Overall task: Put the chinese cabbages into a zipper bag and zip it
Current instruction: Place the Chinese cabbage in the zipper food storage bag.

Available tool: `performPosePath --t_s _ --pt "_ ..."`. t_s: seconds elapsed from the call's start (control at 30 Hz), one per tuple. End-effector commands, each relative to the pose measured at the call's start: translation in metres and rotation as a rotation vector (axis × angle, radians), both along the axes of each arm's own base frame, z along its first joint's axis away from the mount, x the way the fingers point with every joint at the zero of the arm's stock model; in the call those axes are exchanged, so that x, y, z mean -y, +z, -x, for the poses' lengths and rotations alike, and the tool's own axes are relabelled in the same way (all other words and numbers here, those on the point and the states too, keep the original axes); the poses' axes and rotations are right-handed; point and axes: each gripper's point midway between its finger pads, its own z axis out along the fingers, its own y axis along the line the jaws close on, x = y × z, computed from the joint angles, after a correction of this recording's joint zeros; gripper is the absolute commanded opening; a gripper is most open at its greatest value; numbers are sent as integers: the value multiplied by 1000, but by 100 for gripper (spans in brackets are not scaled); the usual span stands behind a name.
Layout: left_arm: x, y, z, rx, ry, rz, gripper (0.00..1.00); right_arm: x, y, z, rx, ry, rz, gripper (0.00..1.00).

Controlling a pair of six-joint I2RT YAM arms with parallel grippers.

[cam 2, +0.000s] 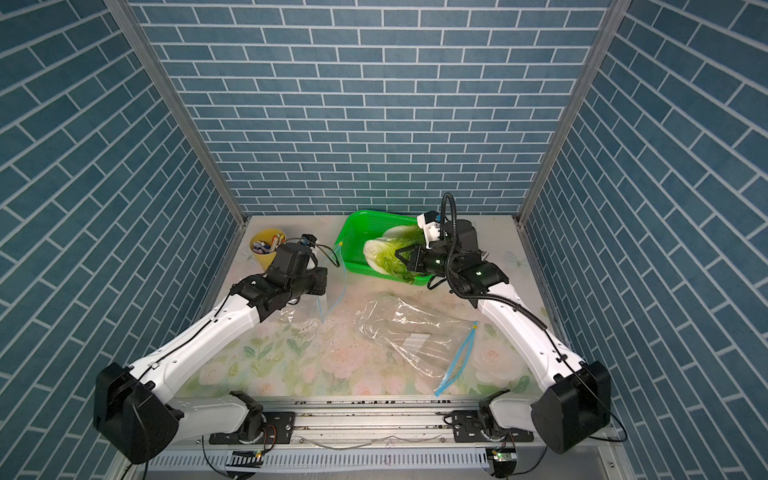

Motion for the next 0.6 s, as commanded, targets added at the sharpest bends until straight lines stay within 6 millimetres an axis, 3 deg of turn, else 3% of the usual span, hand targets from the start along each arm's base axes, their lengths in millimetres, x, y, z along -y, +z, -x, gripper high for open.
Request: performPosePath --t_s 0.0,0.3,0.57 --pt "1 3 -2 7 -6 11 0 -5 12 32 52 128 1 0" --pt "10 9 -3 7 -24 61 0 -41 29 74 138 333 -22 0" --pt "11 17 1 17 -31 88 0 -59 27 61 150 337 -39 0"
